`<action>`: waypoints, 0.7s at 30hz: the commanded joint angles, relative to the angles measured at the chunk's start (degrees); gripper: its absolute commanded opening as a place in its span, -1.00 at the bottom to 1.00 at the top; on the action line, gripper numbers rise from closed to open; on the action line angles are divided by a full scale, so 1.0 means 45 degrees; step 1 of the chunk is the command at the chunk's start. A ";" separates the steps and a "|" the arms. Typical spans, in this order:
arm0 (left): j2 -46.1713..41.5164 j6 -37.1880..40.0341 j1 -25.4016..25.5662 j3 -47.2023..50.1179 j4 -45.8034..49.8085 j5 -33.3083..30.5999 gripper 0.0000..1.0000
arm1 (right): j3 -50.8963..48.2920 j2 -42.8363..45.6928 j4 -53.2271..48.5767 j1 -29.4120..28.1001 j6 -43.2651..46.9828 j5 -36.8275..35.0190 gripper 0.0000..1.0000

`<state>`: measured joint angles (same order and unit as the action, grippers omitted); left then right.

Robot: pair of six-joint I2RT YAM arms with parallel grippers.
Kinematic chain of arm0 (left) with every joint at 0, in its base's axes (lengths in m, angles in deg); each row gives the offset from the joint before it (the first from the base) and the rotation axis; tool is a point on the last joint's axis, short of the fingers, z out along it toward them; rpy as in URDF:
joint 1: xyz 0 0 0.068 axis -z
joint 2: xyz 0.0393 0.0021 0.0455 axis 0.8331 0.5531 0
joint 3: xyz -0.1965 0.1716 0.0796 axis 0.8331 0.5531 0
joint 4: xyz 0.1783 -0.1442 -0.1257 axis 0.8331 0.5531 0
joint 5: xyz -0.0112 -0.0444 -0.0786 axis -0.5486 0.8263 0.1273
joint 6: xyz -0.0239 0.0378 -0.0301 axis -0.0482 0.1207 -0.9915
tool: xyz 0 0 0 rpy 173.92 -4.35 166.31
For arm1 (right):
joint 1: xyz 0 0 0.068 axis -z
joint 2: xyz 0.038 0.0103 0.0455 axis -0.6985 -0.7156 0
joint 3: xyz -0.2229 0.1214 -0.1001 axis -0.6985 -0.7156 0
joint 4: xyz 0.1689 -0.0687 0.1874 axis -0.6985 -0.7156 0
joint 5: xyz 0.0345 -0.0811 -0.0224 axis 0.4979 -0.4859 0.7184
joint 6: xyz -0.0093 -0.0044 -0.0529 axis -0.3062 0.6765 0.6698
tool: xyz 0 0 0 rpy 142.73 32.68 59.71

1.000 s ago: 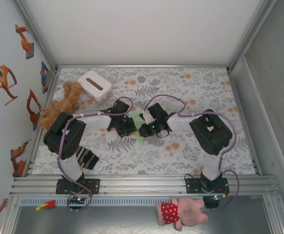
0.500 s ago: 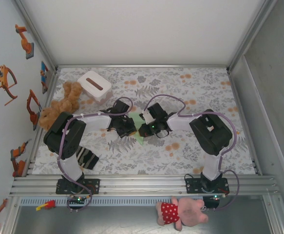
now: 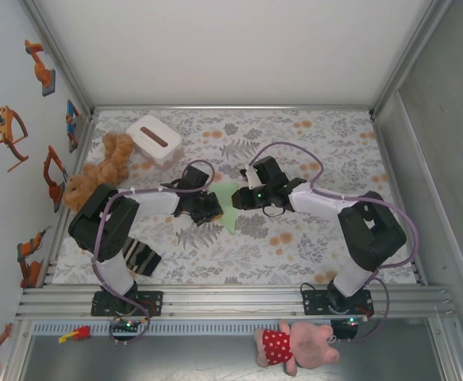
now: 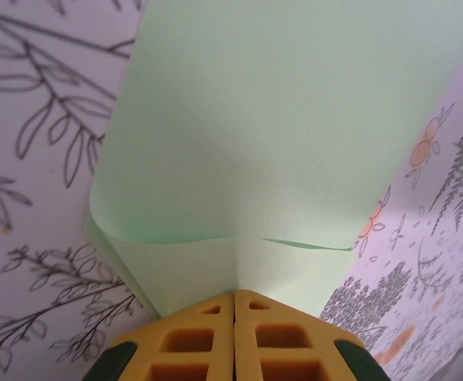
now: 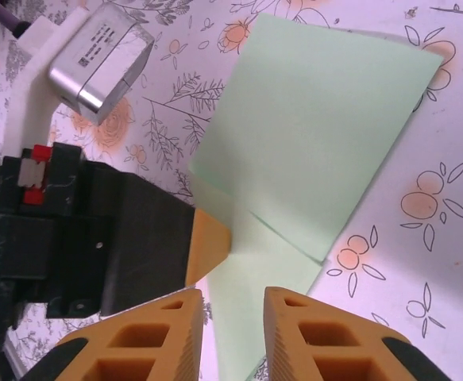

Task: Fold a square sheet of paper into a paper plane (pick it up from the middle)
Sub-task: Third fold the triangle at the center of the table.

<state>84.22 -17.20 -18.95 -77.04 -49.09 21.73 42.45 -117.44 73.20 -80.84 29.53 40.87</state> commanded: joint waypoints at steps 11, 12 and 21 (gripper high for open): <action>0.0386 -0.0757 0.0168 0.0255 -0.0647 -0.0973 -0.85 | -0.0776 -0.0393 0.1084 0.0111 -0.1561 0.2080 -0.69; 0.0299 -0.0756 0.0166 0.0316 -0.0646 -0.0974 -0.84 | -0.0778 -0.0512 0.1132 0.0111 -0.1612 0.2241 -0.70; -0.0307 -0.0506 0.0188 0.0127 -0.0452 -0.0548 -0.82 | -0.0109 -0.1530 0.0984 -0.0172 -0.1691 0.2615 -0.81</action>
<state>84.48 -19.69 -18.29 -76.37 -53.57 19.50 39.78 -122.92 77.53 -80.97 22.73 51.06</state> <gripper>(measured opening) 0.088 0.099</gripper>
